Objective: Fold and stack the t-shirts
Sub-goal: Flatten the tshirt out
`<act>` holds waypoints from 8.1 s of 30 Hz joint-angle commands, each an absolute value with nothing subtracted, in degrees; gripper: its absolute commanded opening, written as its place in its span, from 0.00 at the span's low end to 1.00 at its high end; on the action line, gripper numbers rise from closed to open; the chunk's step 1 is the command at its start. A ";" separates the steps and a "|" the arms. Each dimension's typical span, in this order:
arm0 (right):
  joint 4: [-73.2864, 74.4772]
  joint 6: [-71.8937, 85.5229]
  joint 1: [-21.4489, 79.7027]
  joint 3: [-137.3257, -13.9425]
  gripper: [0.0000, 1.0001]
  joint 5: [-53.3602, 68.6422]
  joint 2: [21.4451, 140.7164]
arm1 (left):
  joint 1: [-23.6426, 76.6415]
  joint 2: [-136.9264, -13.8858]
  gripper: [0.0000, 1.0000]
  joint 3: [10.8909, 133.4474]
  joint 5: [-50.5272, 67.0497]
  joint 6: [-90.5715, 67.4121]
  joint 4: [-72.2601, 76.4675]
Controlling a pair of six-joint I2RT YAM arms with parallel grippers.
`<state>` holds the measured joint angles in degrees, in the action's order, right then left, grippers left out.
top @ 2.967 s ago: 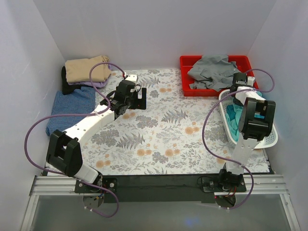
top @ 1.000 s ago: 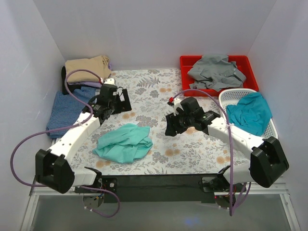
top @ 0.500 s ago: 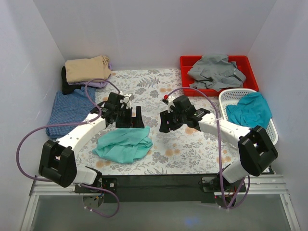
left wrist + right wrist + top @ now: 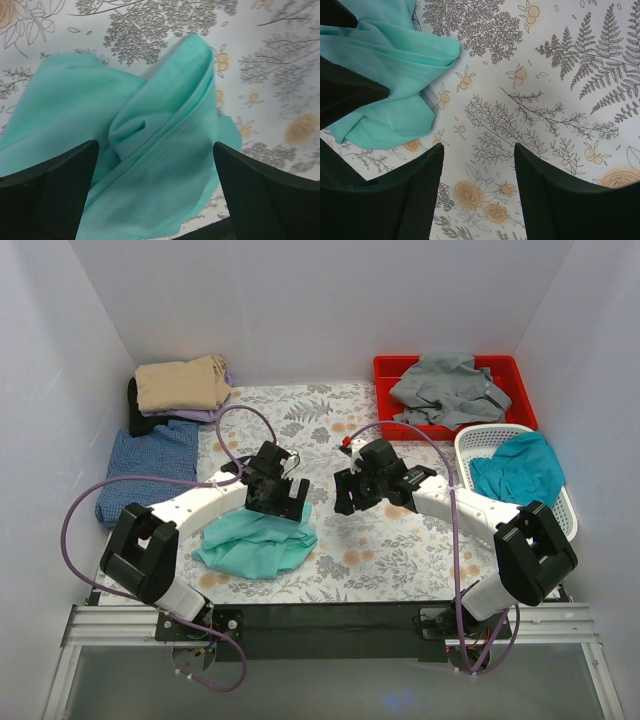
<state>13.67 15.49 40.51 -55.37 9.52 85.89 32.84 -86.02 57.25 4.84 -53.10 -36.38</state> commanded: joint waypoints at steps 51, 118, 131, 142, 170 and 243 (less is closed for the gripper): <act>17.94 16.00 28.57 -46.67 0.66 -16.98 70.04 | 37.35 -76.19 0.84 67.58 -29.00 -73.75 -49.93; 12.30 -1.76 25.75 -77.52 0.01 18.10 81.03 | 22.15 -79.63 0.82 64.86 9.55 -65.93 -22.25; 13.01 -0.79 26.46 -76.03 0.01 21.36 82.62 | 22.85 -86.04 0.87 61.62 25.02 -62.40 5.07; 13.09 -0.97 26.54 -75.67 0.01 22.68 83.14 | 23.12 -98.61 0.87 64.86 49.38 -72.59 31.54; 16.00 2.89 26.46 -63.99 0.61 0.27 75.59 | 21.01 -80.08 0.00 79.55 22.96 -55.55 -10.72; 4.13 10.81 26.19 -68.29 0.58 30.06 104.32 | 17.49 -119.61 0.98 92.98 -6.60 -56.78 -22.14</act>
